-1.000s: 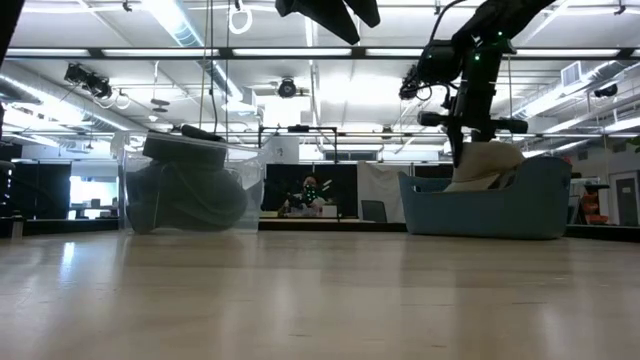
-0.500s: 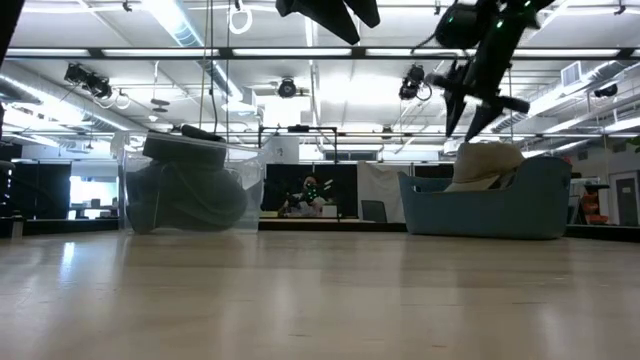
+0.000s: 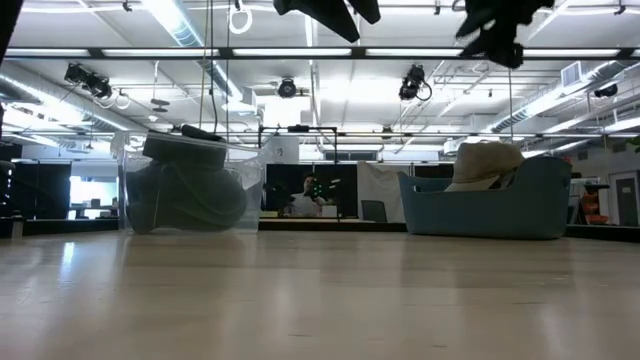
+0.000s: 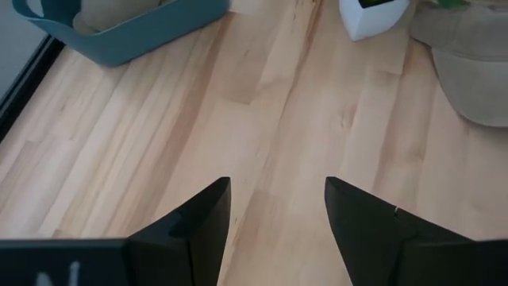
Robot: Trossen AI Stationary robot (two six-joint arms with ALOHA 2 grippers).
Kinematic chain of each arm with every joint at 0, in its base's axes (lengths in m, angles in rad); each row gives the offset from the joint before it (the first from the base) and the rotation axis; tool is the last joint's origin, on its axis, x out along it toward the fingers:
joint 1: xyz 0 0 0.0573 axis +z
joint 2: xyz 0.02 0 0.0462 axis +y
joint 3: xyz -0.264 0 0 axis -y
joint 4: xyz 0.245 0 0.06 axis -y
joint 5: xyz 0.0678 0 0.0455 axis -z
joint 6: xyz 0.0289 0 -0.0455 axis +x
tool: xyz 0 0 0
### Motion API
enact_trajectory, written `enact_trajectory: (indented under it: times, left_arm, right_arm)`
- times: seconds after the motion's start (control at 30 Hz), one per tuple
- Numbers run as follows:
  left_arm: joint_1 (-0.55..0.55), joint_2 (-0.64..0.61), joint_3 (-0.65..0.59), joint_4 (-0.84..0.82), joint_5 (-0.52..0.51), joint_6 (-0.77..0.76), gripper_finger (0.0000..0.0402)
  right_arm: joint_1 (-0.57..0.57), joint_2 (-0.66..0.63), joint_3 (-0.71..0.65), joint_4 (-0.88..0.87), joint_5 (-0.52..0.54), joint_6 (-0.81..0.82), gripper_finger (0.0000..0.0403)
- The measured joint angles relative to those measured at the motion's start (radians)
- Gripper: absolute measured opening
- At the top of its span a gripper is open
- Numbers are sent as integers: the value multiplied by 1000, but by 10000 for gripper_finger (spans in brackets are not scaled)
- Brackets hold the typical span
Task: Pick & Place hat
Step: Put the light brown cap into the blue bin
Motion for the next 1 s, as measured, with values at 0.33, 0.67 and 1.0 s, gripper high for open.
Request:
enact_trajectory:
  times: [0.33,0.67,1.0]
  left_arm:
    - [-27,-12,0,-1,18,-58,209]
    - [-39,-167,1,-23,10,-131,209]
    - [-31,-192,1,-79,15,-84,209]
  right_arm:
    - [362,-26,0,296,-134,-157,151]
    - [607,6,1,663,-142,-427,151]
    - [661,93,1,535,-138,-269,166]
